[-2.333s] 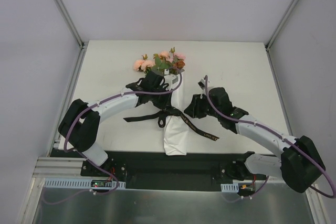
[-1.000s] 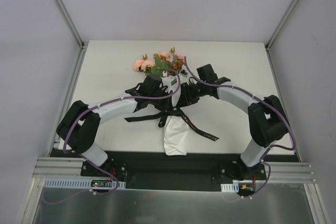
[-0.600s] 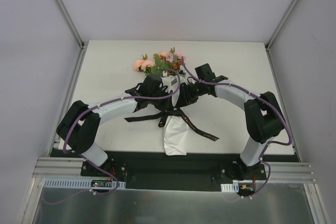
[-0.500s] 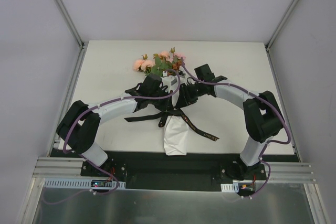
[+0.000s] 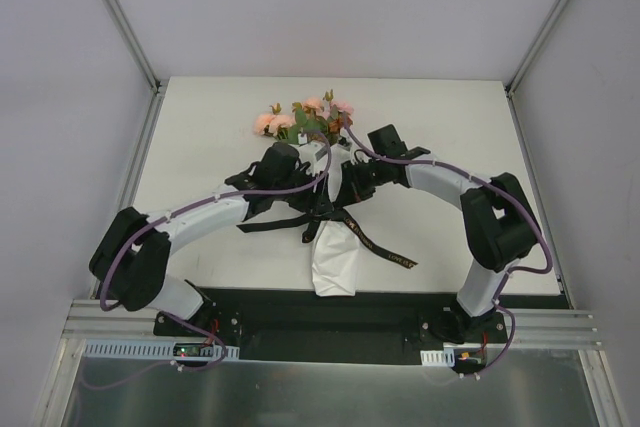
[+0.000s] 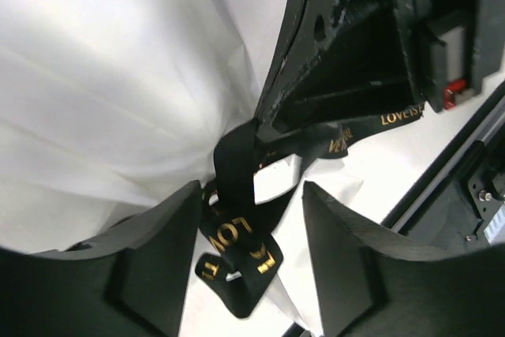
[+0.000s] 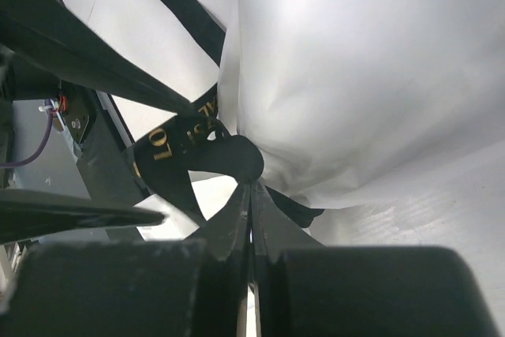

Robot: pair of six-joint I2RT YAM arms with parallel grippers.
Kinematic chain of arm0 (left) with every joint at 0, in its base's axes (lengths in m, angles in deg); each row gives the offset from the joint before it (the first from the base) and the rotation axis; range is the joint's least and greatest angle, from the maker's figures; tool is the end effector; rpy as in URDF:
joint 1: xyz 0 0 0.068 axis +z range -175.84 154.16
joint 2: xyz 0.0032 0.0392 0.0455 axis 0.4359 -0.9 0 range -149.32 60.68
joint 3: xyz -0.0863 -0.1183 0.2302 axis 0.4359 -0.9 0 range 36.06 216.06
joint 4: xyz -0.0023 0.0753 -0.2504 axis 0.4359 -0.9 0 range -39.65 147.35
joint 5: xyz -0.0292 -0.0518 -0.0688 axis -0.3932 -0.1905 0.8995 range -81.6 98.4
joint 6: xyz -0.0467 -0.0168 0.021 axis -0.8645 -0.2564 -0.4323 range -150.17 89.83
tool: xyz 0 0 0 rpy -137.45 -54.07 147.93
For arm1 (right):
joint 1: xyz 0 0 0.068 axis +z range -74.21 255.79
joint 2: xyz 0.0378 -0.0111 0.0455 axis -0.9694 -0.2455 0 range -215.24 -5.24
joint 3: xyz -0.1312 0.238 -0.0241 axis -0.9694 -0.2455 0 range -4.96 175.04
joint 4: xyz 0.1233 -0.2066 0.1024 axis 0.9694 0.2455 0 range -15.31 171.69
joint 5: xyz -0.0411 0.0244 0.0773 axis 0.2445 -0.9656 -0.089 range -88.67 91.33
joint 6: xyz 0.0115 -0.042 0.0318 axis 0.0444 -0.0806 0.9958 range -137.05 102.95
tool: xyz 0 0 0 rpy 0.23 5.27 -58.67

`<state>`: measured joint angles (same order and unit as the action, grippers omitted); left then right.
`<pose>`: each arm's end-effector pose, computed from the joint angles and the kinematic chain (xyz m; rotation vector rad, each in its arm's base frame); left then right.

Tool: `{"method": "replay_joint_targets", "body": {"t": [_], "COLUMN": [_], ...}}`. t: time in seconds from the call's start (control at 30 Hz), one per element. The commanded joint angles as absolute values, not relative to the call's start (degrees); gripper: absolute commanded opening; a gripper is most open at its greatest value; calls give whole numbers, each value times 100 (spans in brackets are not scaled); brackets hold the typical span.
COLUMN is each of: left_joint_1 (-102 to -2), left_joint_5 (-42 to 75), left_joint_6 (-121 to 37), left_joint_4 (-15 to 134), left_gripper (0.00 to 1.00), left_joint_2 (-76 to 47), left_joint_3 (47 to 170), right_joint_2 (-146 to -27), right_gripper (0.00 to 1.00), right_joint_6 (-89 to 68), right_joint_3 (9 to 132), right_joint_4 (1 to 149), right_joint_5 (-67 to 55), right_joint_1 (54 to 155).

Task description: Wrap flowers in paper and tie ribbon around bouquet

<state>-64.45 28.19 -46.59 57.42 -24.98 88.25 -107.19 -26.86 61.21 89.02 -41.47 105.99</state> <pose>0.2482 -0.2137 0.2325 0.6411 2.1701 -0.9089 0.3099 0.2085 0.2004 -1.1326 2.1211 1.0712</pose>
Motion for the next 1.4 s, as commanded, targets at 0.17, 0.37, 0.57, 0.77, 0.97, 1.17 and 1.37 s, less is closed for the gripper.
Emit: {"method": "replay_joint_targets", "body": {"t": [0.17,0.37,0.57,0.77,0.97,1.17,1.37], "left_joint_1": [-6205,-6284,-6320,-6390,-6486,-6732,-7171], "left_joint_5": [2535,2764,2817,2870,2940,3729,3864], "left_joint_6": [-5662,-5882,-5794,-5865,-5908,-6426,-6884], "left_joint_4": [5620,6138,6508,6763,6728,6350,5963], "left_gripper": [62,63,55,30,0,0,0], "left_joint_2": [-867,-444,-883,-1243,-1210,-1286,-2095], "left_joint_3": [7773,6710,6752,6831,7042,7594,8238], "right_joint_2": [-10280,-10201,-10201,-10148,-10148,-10131,-10297], "right_gripper": [1,1,1,1,1,1,1], "right_joint_6": [-2356,-2075,-1873,-1460,-1240,-906,-686], "right_joint_3": [5912,5841,5841,5727,5639,5735,6113], "right_joint_4": [8533,8270,8120,7848,7671,7671,7768], "right_joint_5": [-4042,-4094,-4121,-4129,-4077,-3928,-3725], "right_joint_1": [10603,10594,10594,10603,10611,10708,10840]}}
